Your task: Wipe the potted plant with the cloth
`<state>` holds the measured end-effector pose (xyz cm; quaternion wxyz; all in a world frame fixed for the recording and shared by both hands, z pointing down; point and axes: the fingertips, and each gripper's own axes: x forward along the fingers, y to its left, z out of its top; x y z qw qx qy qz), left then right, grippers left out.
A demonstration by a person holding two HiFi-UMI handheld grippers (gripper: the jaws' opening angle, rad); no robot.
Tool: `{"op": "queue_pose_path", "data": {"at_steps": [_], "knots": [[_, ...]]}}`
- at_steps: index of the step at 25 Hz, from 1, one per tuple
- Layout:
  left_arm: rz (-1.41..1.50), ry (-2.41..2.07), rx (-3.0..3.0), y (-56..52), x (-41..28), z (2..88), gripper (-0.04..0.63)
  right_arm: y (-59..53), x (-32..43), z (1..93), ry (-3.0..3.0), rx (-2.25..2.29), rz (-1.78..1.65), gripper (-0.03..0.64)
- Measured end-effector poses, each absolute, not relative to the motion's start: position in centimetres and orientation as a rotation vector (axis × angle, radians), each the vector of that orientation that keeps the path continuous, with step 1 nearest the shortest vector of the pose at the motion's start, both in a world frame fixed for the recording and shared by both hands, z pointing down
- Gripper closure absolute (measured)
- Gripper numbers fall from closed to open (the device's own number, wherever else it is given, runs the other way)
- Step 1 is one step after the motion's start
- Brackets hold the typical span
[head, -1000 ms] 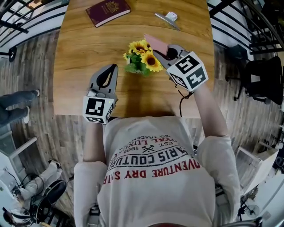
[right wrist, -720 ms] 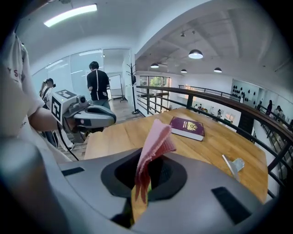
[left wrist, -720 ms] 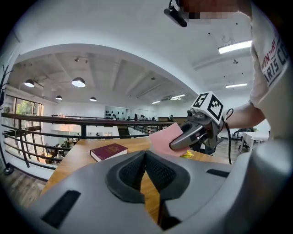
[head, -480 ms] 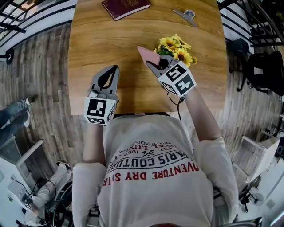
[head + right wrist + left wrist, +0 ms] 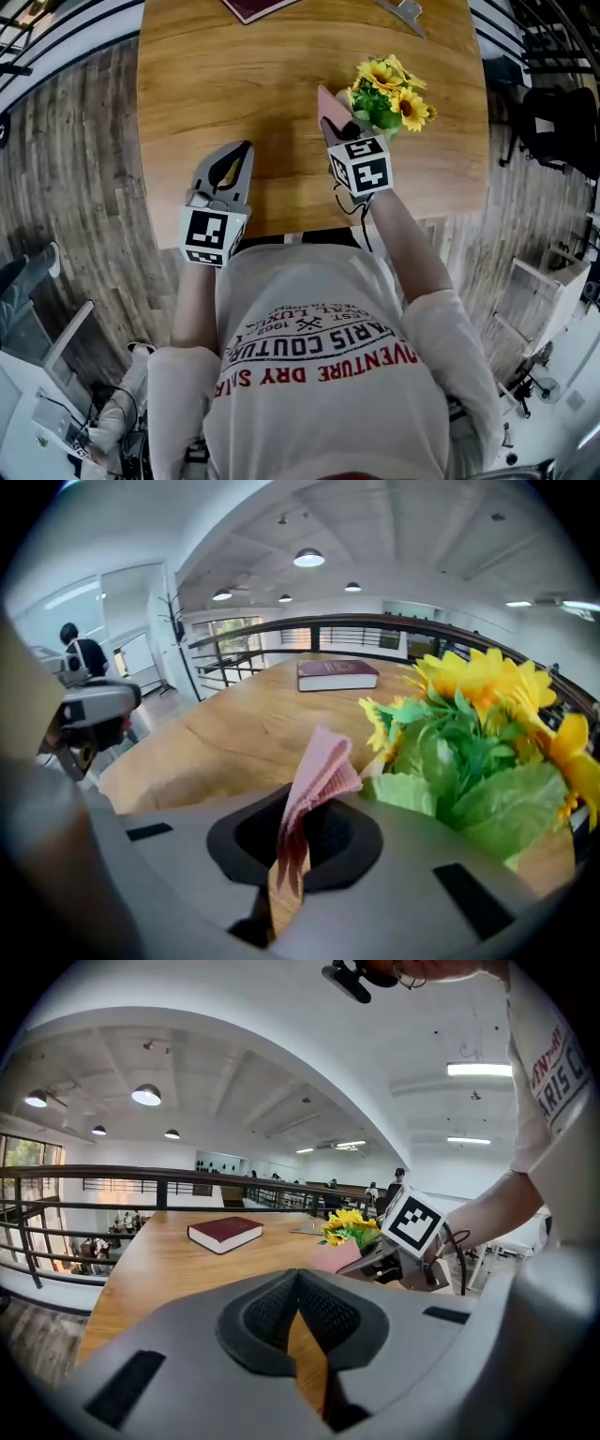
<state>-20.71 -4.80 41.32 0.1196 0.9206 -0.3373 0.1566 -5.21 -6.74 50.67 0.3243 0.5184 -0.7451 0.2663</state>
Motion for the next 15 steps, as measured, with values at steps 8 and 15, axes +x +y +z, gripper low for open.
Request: {"op": "queue_pose_path", "data": {"at_steps": [8, 15], "knots": [[0.476, -0.915, 2.707, -4.6, -20.9, 42.3, 0.579, -7.4, -3.3, 51.2, -1.833, 1.738, 0.943, 0.580], [0.494, -0.877, 2.713, -4.7, -20.4, 42.8, 0.579, -5.8, -2.0, 52.3, -1.763, 1.907, 1.262, 0.580]]}}
